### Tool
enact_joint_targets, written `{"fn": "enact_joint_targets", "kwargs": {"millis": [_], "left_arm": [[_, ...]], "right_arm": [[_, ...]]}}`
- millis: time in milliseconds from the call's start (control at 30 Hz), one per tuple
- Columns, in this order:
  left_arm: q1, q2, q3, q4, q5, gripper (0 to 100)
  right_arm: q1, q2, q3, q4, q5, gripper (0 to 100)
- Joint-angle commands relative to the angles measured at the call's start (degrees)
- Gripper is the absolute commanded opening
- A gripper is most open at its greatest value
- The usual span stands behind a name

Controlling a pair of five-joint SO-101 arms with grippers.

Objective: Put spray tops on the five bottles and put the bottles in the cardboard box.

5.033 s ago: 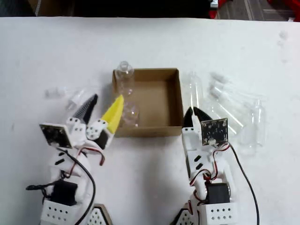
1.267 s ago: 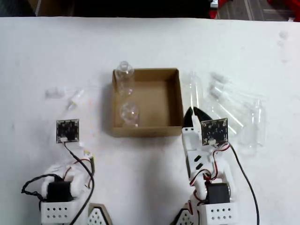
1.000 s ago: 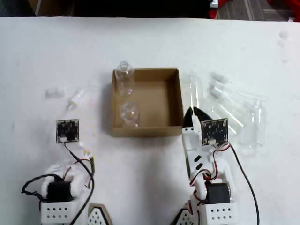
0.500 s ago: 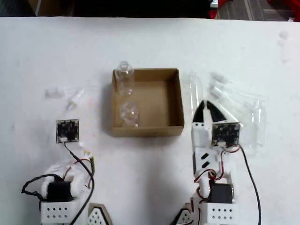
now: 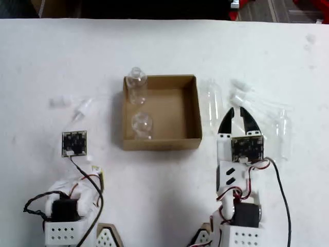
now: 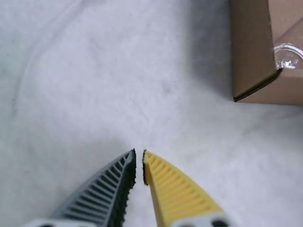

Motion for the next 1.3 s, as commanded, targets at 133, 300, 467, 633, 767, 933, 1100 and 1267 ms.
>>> {"fn": "enact_joint_targets", "kwargs": {"millis": [133,300,467,633,767,933,1100,1267], "left_arm": [[-0.48,-0.48,0.00,0.35,0.79,3],[5.41,-0.48,0.00,0.35,0.53,3],[13.41,-0.48,0.00,0.35,0.70,3],[13.85,-0.48,0.00,0.35,0.79,3],[13.85,-0.48,0.00,0.35,0.79,3],[13.85,-0.48,0.00,0.35,0.79,3],[13.85,-0.48,0.00,0.35,0.79,3],[13.85,-0.48,0.00,0.35,0.79,3]], "right_arm": [[-0.75,6.02,-13.01,7.52,1.58,3.0],[0.22,28.09,-27.52,7.78,2.02,3.0],[-0.04,55.08,-50.46,13.85,1.49,3.0],[-1.54,78.90,-70.42,18.59,-3.78,3.3],[-2.77,95.60,-85.63,23.25,-5.54,3.6],[-3.82,113.45,-105.67,32.22,-5.27,3.6],[-2.59,129.27,-123.87,39.78,-5.19,3.6],[-2.59,143.08,-142.95,49.54,-5.19,9.7]]}}
